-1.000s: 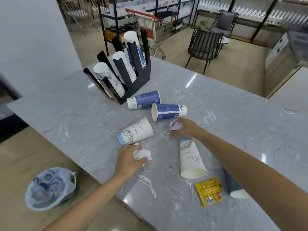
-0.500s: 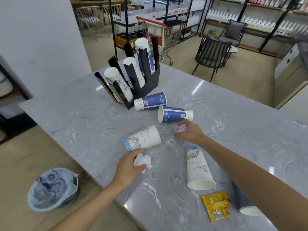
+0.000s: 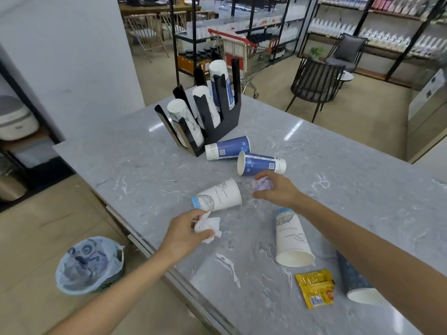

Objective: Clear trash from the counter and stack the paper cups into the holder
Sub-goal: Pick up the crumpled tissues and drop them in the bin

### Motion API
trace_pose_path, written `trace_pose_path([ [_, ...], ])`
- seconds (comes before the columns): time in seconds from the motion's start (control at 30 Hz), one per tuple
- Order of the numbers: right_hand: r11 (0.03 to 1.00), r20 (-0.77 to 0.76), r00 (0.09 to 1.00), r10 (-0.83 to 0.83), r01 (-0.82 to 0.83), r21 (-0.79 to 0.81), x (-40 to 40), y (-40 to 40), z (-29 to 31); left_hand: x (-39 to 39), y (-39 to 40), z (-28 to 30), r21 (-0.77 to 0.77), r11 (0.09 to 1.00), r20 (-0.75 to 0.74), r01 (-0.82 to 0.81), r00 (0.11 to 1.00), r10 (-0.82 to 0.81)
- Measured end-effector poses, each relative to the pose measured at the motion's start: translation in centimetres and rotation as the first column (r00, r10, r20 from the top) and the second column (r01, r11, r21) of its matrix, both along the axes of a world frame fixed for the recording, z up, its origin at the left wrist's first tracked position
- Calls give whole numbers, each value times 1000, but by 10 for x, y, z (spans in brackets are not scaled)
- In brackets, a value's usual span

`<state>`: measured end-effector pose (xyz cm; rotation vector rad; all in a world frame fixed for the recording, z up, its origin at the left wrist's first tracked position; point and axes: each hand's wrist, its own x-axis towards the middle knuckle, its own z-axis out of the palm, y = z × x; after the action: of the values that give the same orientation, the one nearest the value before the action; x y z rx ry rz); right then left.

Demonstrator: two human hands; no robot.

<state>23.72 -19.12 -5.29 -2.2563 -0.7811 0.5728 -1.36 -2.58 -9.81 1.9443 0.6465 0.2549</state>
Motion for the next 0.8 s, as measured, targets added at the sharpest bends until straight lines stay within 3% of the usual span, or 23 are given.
trace_pose_path([
  [0.33,979,95,975,199,-202,21,-52,32,41,-46,39,32,94,993,41,-66,997,62],
  [0.8,901,254,867,428,-432,-46,-131,152,52,-143,145,42,127,965,67,-230,973,223],
])
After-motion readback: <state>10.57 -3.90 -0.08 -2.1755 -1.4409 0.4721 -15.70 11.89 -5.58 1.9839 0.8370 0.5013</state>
